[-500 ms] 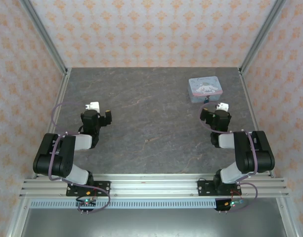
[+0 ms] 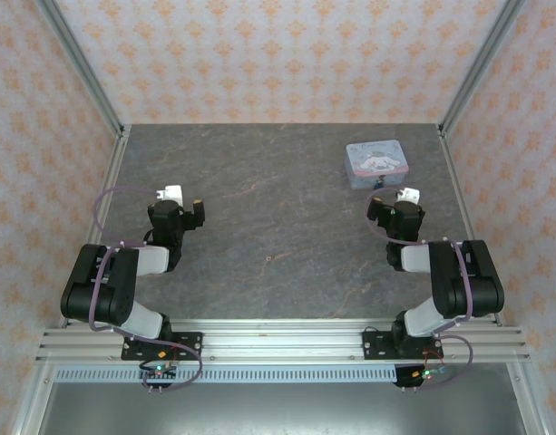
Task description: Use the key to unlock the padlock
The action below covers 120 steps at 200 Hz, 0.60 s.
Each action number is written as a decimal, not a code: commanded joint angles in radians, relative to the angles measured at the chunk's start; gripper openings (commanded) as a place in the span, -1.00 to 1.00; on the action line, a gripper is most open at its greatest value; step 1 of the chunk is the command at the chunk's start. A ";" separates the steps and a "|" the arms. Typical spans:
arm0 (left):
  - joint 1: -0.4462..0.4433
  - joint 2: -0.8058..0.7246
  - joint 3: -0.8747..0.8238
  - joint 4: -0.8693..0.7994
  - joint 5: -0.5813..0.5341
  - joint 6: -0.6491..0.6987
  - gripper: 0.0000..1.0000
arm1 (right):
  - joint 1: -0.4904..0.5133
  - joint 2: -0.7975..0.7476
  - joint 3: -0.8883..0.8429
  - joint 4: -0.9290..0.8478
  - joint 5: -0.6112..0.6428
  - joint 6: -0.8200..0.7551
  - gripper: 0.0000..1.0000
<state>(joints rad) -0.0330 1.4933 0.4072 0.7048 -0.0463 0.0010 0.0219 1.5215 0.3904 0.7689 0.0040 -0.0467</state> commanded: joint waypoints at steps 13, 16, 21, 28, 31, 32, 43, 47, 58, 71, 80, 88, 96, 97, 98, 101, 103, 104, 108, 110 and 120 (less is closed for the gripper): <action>-0.006 0.005 0.025 0.029 -0.030 0.010 1.00 | 0.006 0.008 0.022 0.031 0.021 -0.006 0.98; -0.006 0.005 0.025 0.029 -0.029 0.010 1.00 | 0.007 0.009 0.022 0.030 0.022 -0.006 0.98; -0.007 0.005 0.025 0.028 -0.030 0.010 1.00 | 0.006 0.009 0.022 0.031 0.022 -0.006 0.98; -0.007 0.005 0.026 0.028 -0.029 0.011 1.00 | 0.006 0.009 0.022 0.030 0.022 -0.005 0.98; -0.007 0.005 0.025 0.028 -0.029 0.011 1.00 | 0.006 0.009 0.022 0.030 0.022 -0.006 0.98; -0.007 0.005 0.025 0.028 -0.028 0.010 1.00 | 0.006 0.009 0.022 0.030 0.022 -0.006 0.98; -0.006 0.006 0.026 0.028 -0.028 0.010 1.00 | 0.005 0.011 0.025 0.029 0.021 -0.004 0.98; -0.006 0.006 0.025 0.028 -0.029 0.010 1.00 | 0.005 0.011 0.024 0.029 0.021 -0.004 0.98; -0.007 0.007 0.027 0.027 -0.029 0.010 1.00 | 0.003 0.011 0.026 0.028 0.019 -0.002 0.98; -0.007 0.006 0.027 0.027 -0.029 0.010 1.00 | -0.003 0.012 0.029 0.024 0.012 0.001 0.98; -0.006 0.006 0.027 0.027 -0.029 0.009 1.00 | -0.006 0.012 0.028 0.023 0.006 0.004 0.98; -0.007 0.005 0.026 0.027 -0.026 0.008 1.00 | -0.010 0.012 0.028 0.023 0.000 0.007 0.99; -0.007 0.005 0.025 0.027 -0.026 0.009 1.00 | -0.011 0.009 0.024 0.026 -0.003 0.006 0.98; -0.007 0.005 0.025 0.027 -0.027 0.009 1.00 | -0.011 0.007 0.023 0.027 -0.003 0.007 0.98; -0.007 0.005 0.025 0.028 -0.027 0.009 1.00 | -0.011 0.007 0.023 0.029 -0.004 0.007 0.98; -0.006 0.005 0.024 0.029 -0.026 0.010 1.00 | -0.010 0.005 0.021 0.031 -0.004 0.007 0.98; -0.006 0.005 0.024 0.031 -0.026 0.011 1.00 | -0.011 0.003 0.018 0.034 -0.003 0.007 0.98; -0.006 0.005 0.023 0.032 -0.026 0.010 1.00 | -0.011 0.002 0.017 0.036 -0.002 0.008 0.98; -0.007 0.004 0.023 0.034 -0.020 0.012 1.00 | -0.010 0.000 0.013 0.046 0.007 0.012 0.98; -0.007 0.004 0.023 0.034 -0.016 0.015 1.00 | -0.011 -0.002 0.011 0.052 0.011 0.016 0.98; -0.009 -0.013 0.047 -0.019 -0.005 0.024 1.00 | -0.011 -0.057 0.012 -0.001 0.025 0.017 0.98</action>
<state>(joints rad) -0.0330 1.4933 0.4118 0.7040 -0.0452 0.0013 0.0162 1.5242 0.3931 0.7712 0.0036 -0.0456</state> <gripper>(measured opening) 0.999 0.992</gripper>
